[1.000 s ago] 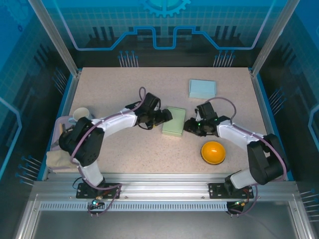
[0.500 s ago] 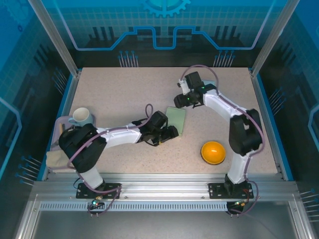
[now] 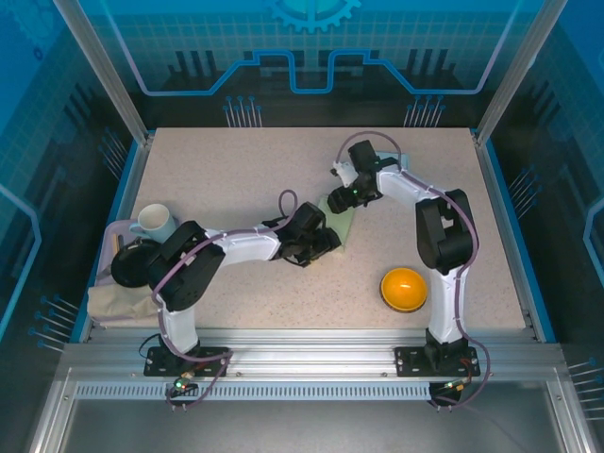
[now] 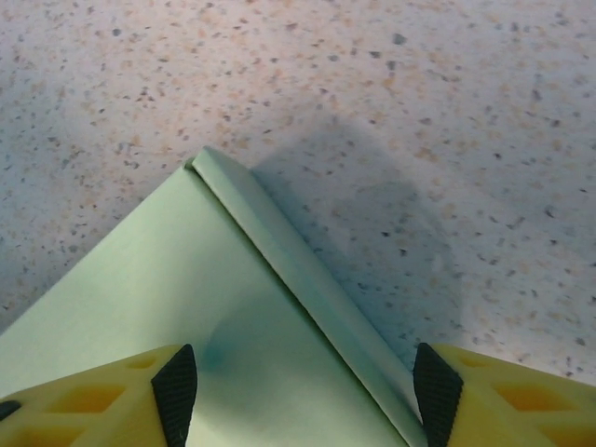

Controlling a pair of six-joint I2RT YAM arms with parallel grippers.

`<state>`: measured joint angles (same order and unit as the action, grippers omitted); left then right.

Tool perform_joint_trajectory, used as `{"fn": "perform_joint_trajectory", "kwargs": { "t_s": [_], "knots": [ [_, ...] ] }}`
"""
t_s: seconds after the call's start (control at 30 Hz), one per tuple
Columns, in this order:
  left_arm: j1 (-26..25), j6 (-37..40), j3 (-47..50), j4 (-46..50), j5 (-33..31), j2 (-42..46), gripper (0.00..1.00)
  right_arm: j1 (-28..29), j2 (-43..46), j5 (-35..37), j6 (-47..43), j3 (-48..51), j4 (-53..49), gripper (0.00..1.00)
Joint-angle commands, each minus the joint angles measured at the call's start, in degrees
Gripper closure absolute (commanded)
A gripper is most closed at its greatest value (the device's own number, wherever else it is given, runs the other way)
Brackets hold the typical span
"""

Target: Fold the paper box

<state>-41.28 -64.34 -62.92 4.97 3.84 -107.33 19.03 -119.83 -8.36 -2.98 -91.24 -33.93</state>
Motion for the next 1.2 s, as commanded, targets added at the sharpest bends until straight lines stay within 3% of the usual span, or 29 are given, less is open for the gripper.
{"fn": "perform_joint_trajectory", "kwargs": {
  "t_s": [0.0, 0.27, 0.47, 0.83, 1.17],
  "knots": [
    [3.96, 2.22, -4.05, 3.06, -2.94, -2.5, 0.31, -1.74, -0.66, -5.91, 3.29, -0.1, -3.88, 0.36],
    [11.11, 11.3, -18.3, 10.73, -3.53, -8.4, 0.32, -2.94, 1.33, -13.21, 14.27, 0.9, -1.33, 0.4],
    [13.38, 15.68, -26.89, 12.44, -0.36, -14.49, 0.45, -2.47, 0.53, -17.32, 20.88, -1.57, 1.91, 0.45],
    [15.83, 32.74, -43.68, 11.69, 1.38, -22.26, 0.44, -1.27, 0.11, -9.64, 25.26, -6.87, 10.83, 0.45],
    [18.57, 34.79, -55.9, 13.5, -0.31, -32.41, 0.43, -1.18, -8.86, -3.09, 27.91, -14.84, 11.07, 0.44]
  ]
}}
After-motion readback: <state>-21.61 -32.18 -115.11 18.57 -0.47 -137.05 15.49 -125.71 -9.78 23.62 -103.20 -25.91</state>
